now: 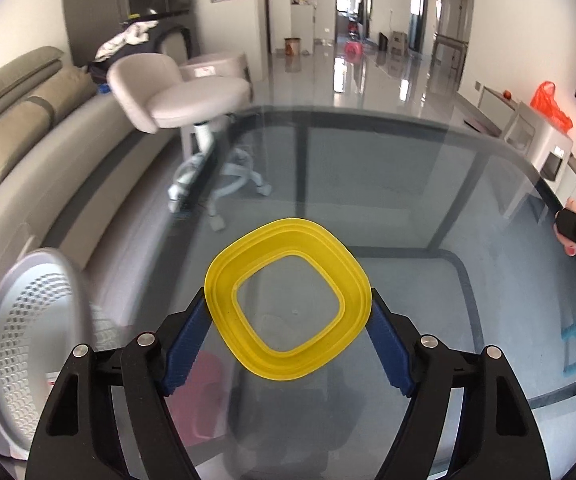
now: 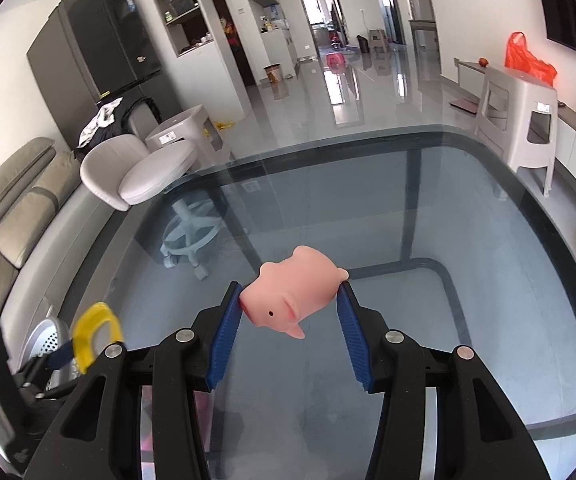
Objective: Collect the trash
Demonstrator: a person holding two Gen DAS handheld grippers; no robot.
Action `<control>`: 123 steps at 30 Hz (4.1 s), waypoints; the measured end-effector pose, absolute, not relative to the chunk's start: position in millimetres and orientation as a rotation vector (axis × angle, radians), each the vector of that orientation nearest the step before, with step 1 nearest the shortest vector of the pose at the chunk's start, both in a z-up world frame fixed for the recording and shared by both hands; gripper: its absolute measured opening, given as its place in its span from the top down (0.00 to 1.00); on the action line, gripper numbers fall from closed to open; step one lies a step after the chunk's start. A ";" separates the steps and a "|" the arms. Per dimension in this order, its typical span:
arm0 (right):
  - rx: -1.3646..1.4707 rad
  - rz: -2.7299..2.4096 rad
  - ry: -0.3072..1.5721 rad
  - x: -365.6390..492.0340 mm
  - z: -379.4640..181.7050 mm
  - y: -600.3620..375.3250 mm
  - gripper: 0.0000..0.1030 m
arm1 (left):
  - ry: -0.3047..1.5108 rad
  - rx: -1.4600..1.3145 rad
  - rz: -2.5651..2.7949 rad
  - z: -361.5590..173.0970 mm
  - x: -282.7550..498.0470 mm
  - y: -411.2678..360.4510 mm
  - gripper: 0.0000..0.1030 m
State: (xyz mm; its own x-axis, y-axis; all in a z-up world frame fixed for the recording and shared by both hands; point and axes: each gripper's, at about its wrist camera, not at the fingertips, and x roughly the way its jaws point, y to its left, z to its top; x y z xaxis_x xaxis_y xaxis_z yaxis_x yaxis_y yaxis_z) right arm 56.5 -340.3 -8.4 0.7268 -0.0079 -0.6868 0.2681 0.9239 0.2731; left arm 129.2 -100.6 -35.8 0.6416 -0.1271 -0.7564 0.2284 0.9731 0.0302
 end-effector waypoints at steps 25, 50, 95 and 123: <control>0.213 0.216 0.714 95.5 20.2 -97.3 0.54 | 0.744 0.029 0.097 14.1 79.4 135.2 0.29; -0.001 0.425 0.848 120.2 -42.2 38.8 0.54 | 0.837 0.018 0.174 -51.5 95.4 210.5 0.28; 0.012 0.433 0.793 99.4 -33.6 23.5 0.32 | 0.816 0.007 0.211 -31.8 71.9 210.9 0.10; 0.018 0.430 0.773 95.4 -26.3 20.0 0.32 | 0.826 0.026 0.237 -28.7 68.6 207.4 0.06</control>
